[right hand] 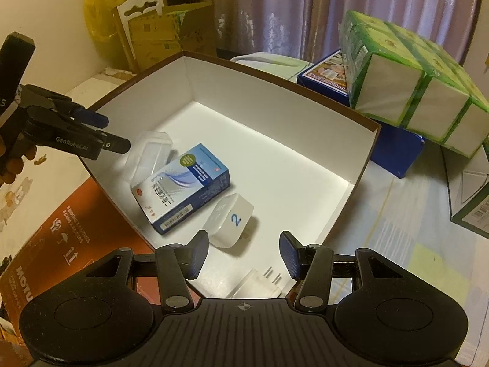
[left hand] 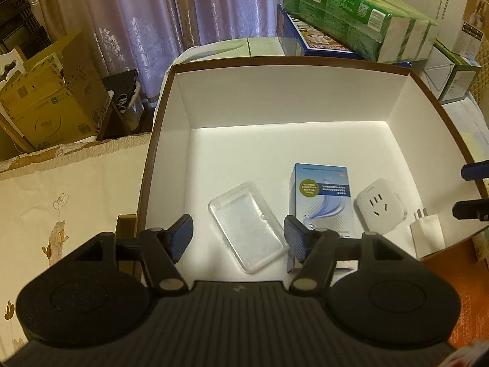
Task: Organize rigid objects
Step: 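Open the left tool to drop the container while the right tool releases the charger inside, then withdraw both open tools from the box back over the table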
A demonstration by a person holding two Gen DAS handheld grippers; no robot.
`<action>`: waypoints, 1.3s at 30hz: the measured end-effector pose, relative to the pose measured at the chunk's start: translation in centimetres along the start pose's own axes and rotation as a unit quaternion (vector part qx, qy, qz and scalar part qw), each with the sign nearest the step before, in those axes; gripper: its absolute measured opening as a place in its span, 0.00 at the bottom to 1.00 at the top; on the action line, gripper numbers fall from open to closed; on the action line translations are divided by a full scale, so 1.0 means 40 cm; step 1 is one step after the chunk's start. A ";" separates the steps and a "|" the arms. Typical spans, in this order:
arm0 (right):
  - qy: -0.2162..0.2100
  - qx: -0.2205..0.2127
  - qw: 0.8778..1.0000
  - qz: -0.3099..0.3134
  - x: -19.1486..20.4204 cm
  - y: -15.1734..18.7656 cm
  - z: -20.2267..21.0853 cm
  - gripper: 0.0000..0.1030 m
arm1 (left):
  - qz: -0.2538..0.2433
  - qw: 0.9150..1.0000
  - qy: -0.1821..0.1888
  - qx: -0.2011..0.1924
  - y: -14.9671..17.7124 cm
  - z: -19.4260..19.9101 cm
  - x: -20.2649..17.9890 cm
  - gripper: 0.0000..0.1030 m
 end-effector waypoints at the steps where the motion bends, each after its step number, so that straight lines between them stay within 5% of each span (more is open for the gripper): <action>1: 0.000 -0.002 1.000 -0.001 0.000 0.001 0.003 0.47 | 0.000 1.000 0.001 -0.001 0.002 0.004 -0.001 0.60; 17: -0.001 -0.047 0.998 -0.037 0.017 0.051 0.103 0.48 | -0.003 0.999 0.022 -0.026 0.054 0.128 -0.082 0.60; 39: 0.010 -0.084 0.989 -0.123 0.037 0.268 0.266 0.49 | -0.029 0.995 0.086 -0.028 0.191 0.232 -0.296 0.60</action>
Point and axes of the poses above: each gripper's, at about its wrist camera, not at the fingertips, and z roughly against the way its jaws point, x to its left, y to its underside, the point moved 4 cm from there along -z, roughly the way its jaws point, and after that the axes turned 5 degrees about x, right-handed, at the moved point
